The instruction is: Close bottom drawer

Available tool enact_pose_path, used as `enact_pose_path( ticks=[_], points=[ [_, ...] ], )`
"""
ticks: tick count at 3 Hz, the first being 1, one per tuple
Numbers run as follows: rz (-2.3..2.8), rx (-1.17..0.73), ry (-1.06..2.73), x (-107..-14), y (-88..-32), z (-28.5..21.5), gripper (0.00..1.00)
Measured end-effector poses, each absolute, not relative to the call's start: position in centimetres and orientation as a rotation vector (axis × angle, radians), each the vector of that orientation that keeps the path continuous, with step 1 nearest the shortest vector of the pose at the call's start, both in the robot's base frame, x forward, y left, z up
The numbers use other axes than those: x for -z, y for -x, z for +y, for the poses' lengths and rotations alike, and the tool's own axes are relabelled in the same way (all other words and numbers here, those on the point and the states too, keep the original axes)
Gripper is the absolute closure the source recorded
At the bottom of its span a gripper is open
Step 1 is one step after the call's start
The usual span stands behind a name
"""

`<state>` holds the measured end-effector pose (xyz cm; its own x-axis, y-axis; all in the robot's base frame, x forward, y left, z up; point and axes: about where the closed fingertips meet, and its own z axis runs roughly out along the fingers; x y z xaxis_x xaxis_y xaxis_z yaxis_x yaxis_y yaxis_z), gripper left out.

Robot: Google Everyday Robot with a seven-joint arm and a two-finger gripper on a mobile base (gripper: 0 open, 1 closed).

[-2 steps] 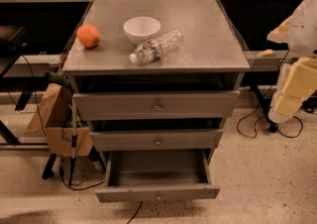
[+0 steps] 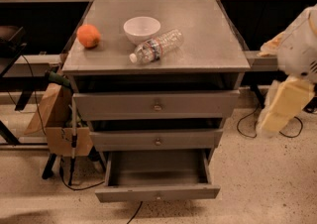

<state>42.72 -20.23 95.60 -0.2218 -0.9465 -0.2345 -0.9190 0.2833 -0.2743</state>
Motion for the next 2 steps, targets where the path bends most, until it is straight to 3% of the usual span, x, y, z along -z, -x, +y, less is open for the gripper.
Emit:
enact_pose_path(
  ticks=[2],
  points=[
    [2.222, -0.032, 1.575, -84.3, -40.6, -13.5, 0.00]
  ],
)
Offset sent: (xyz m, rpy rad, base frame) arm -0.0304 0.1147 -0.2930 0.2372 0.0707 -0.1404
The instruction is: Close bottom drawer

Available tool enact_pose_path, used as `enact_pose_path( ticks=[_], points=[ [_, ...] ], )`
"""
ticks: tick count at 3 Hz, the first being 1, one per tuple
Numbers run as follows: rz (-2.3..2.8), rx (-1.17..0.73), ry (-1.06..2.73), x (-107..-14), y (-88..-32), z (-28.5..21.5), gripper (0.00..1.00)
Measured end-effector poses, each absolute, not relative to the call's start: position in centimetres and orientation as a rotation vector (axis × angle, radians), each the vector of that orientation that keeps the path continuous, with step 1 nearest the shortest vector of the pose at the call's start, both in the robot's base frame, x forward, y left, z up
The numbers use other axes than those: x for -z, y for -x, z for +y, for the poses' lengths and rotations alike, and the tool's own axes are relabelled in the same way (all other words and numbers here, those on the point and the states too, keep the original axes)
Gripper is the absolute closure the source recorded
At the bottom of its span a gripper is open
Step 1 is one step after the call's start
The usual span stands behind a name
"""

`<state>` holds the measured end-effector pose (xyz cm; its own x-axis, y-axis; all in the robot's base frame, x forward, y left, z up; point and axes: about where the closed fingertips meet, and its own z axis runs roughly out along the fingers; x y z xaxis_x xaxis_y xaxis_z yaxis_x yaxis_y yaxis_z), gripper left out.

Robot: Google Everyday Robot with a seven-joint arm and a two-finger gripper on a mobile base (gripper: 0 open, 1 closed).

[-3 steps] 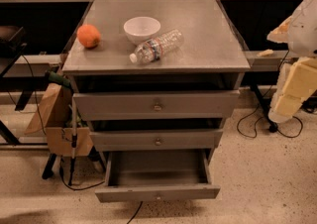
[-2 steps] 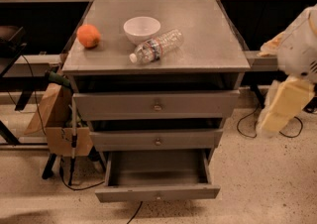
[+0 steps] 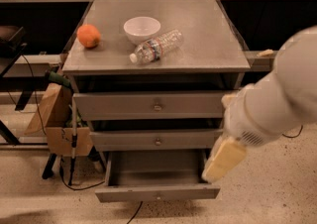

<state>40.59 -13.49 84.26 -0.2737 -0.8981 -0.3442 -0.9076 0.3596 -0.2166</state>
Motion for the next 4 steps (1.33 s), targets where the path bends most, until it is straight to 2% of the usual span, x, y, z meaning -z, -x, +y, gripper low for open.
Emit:
enact_pose_path(
  ticks=[1, 3, 4],
  points=[
    [2.298, -0.134, 1.544, -74.9, -39.9, -9.5, 0.00],
    [2.367, -0.152, 1.446, -72.0, -39.0, -9.7, 0.00],
    [2.375, -0.131, 1.420, -70.1, -40.8, -10.2, 0.00]
  ],
)
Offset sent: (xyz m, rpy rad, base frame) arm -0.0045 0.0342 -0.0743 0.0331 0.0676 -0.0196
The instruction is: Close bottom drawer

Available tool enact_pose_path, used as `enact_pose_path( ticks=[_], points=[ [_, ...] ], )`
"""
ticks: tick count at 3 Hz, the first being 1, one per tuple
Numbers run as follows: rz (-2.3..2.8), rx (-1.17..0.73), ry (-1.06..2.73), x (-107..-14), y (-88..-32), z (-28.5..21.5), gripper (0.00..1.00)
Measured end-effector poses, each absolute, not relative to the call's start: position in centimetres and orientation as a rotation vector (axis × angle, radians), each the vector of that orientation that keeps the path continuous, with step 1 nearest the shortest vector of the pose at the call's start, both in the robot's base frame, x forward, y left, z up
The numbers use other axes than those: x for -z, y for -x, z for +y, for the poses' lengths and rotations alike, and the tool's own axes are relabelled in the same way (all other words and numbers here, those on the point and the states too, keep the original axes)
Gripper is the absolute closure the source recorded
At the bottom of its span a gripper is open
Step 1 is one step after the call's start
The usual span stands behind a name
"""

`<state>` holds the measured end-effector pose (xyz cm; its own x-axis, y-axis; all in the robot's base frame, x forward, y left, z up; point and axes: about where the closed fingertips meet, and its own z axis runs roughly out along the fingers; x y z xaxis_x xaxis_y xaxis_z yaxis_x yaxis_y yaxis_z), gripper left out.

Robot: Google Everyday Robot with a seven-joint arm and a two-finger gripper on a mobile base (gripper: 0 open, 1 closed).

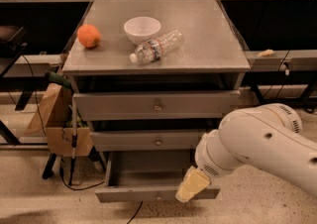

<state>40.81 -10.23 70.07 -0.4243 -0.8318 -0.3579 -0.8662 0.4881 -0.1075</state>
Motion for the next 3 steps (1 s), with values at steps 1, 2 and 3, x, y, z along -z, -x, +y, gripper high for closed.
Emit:
enact_pose_path(
  ticks=[1, 2, 3],
  points=[
    [2.337, -0.089, 1.456, -64.7, -43.1, -11.1, 0.00],
    [2.327, -0.070, 1.478, -57.7, -45.2, -11.8, 0.00],
    [2.360, -0.014, 1.462, -50.4, -47.5, -14.9, 0.00]
  ],
)
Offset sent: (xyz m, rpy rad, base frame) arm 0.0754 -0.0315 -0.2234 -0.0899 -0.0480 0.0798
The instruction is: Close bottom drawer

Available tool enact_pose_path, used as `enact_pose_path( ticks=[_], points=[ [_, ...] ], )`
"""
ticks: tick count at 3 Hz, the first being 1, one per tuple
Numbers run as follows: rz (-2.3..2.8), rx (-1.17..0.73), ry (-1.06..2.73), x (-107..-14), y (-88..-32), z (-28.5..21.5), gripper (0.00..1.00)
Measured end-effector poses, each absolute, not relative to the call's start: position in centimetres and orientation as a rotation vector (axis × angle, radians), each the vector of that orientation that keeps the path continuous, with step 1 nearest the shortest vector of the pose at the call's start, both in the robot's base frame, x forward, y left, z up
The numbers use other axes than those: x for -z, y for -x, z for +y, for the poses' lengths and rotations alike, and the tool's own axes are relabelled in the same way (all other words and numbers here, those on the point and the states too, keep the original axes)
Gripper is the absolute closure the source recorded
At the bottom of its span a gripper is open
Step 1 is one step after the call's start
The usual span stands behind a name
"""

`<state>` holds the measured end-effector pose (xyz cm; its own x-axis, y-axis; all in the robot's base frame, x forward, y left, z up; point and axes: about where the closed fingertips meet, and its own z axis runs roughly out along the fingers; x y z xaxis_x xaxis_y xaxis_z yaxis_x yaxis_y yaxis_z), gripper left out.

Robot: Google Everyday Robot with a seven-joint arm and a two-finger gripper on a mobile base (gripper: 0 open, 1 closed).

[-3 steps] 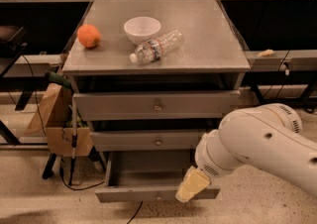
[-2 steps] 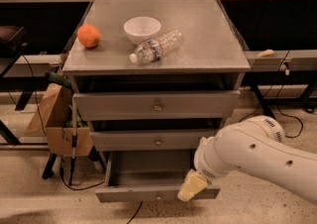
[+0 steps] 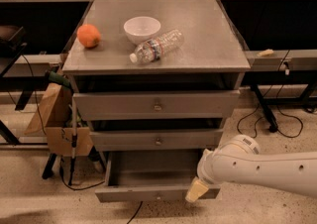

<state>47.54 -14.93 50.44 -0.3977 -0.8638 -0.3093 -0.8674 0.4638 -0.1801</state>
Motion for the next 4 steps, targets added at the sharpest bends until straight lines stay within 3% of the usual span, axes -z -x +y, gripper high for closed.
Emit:
enact_pose_path(
  ticks=[2, 4],
  points=[
    [2.325, -0.059, 1.496, -48.9, -48.2, -14.5, 0.00],
    [2.330, -0.412, 1.391, -41.7, -50.3, -14.3, 0.00]
  ],
)
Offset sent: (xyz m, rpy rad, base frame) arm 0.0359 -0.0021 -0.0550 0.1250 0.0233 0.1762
